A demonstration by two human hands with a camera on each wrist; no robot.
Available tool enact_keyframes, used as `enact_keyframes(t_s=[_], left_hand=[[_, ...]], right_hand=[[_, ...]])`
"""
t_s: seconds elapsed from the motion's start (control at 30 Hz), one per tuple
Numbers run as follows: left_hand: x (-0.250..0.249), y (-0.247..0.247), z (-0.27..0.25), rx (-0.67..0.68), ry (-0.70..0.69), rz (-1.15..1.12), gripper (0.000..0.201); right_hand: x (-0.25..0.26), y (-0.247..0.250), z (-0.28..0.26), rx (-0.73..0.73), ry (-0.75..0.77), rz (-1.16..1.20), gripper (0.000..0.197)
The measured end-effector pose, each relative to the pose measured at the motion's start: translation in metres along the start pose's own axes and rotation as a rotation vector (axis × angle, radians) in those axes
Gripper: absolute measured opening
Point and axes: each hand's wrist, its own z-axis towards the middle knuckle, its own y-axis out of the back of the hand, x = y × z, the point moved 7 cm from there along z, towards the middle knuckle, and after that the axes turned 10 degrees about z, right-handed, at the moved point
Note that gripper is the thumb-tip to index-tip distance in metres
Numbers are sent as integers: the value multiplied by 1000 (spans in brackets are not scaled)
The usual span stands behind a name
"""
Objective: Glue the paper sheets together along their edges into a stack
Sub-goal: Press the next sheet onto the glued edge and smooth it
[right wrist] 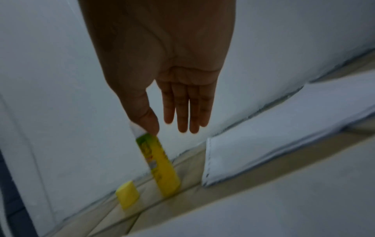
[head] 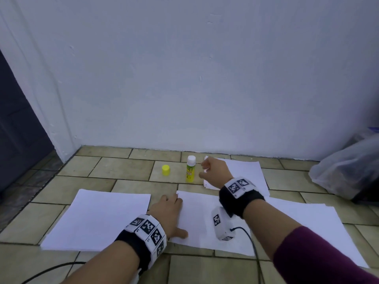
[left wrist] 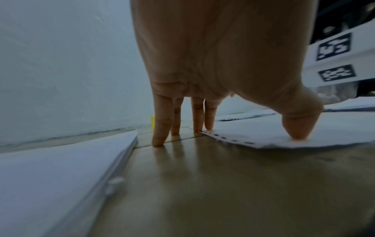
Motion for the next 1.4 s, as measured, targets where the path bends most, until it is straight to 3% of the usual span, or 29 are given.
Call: enact_keyframes(t_s=[0.1,0.23,0.4,0.53,0.7,0.87,1.13,1.27,1.4], left_hand=[[-1,3,0,8,1,21,84],[1,5,4,51,-8,13,89],[3,5,3,73,-31,47,89],[0,6,-2,50,-27,52,84],[-3,4,-5,61,-26,59,77],[-3,2,-5,59,-34,50,77],[-4,1,-9,55,-17,30,76],[-10,3,-10,54,-12,79,70],[-13,3,-11,45,0,110,71]], right_hand=[[-21,32,-25,141,-47,-210,38],[-84,82,-72,289,-360,-588,64],[-151,104,-126,258,-548,-551,100],[-159,104,-141,151,-496,-442,91],[-153,105,-147,154,-457,-424,58],[-145,110,-148,129,-432,-484,48],[-96,131,-143,-90,-361,-550,23],[-48,90,-140,-43,-224,-569,20],[-5,13,-132,132,-70,-510,30]])
